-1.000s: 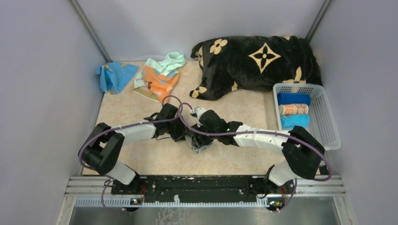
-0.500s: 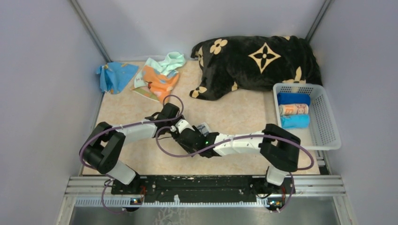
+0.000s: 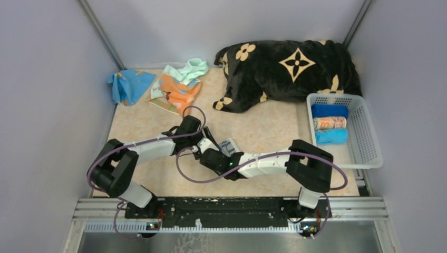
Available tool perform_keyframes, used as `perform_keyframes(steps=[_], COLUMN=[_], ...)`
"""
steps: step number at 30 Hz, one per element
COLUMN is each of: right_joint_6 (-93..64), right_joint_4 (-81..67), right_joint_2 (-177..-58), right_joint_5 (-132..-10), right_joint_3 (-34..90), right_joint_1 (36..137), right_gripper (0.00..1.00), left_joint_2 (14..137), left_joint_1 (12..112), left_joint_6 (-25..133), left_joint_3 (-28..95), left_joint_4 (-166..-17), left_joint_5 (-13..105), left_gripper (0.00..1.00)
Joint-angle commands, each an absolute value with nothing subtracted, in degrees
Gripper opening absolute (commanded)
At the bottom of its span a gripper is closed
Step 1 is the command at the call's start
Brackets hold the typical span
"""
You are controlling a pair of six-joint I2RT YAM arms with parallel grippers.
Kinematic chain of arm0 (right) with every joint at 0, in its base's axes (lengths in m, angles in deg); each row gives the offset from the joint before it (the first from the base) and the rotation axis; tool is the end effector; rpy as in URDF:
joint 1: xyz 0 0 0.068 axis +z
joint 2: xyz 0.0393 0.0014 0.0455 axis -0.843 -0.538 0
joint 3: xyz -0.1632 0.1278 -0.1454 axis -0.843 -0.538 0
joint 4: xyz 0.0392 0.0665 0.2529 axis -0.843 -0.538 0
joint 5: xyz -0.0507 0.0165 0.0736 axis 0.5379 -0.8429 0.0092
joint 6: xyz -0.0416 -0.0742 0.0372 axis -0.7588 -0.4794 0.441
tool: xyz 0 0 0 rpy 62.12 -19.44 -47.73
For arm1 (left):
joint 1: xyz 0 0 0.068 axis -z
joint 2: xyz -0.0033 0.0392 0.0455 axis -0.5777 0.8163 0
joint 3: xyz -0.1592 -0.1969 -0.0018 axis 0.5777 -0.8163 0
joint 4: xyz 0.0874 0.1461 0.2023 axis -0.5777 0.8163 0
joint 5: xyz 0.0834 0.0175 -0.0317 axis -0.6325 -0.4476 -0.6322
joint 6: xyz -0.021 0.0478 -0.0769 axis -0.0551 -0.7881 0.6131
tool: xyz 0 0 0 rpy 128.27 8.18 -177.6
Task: Roll the towels
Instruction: Roll the towel at the center of the board.
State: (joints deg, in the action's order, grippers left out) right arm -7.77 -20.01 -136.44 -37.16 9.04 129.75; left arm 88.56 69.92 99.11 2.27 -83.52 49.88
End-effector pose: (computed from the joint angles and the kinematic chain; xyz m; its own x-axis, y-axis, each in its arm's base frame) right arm 0.1467 0.3361 0.1033 -0.4278 -0.6590 -0.6187 -0.6965 0.6766 -0.2391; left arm 0.2504 -0.1944 0.0895 -0.9151 -0.3566 -0.1881 -0.1857 0.7869 -0.5885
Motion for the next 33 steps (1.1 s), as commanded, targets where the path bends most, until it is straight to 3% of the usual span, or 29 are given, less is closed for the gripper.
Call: perform_keyframes(steps=[1, 6, 12, 21, 25, 27, 31, 33], right_joint_6=[-5.80, -3.88, 6.19, 25.24, 30.79, 30.91, 25.28, 21.13], right_joint_4=[-14.19, -3.48, 15.86, 45.62, 53.90, 54.05, 42.64, 34.92], right_joint_2=[-132.06, -125.45, -126.24, -139.99, -144.34, -144.32, -139.96, -136.77], right_joint_5=[-57.29, -79.74, -104.43, -118.40, -118.74, -117.88, -114.12, -111.54], right_joint_3=[-0.15, -7.83, -15.97, -22.39, -24.54, -24.87, -23.70, -22.63], right_joint_1=[125.16, 115.88, 103.37, 94.90, 93.89, 93.84, 93.84, 93.86], right_gripper=[0.23, 0.23, 0.25, 0.26, 0.26, 0.26, 0.30, 0.34], left_joint_2=[85.65, 78.05, 73.21, 75.26, 78.60, 81.19, 84.84, 85.96], left_joint_1=[67.55, 64.22, 63.29, 65.29, 66.83, 67.19, 68.57, 69.51], left_joint_6=[96.48, 97.38, 97.11, 101.79, 101.87, 101.84, 102.08, 102.29], left_joint_3=[-0.64, -4.64, -7.74, -12.01, -10.12, -9.47, -8.84, -8.58], left_joint_4=[-78.78, -80.39, -83.42, -96.21, -96.91, -96.64, -96.10, -95.26], left_joint_5=[47.69, 48.50, 53.07, 59.96, 58.87, 59.14, 59.12, 58.19], left_gripper=[0.76, 0.85, 0.89, 0.90, 0.83, 0.75, 0.57, 0.54])
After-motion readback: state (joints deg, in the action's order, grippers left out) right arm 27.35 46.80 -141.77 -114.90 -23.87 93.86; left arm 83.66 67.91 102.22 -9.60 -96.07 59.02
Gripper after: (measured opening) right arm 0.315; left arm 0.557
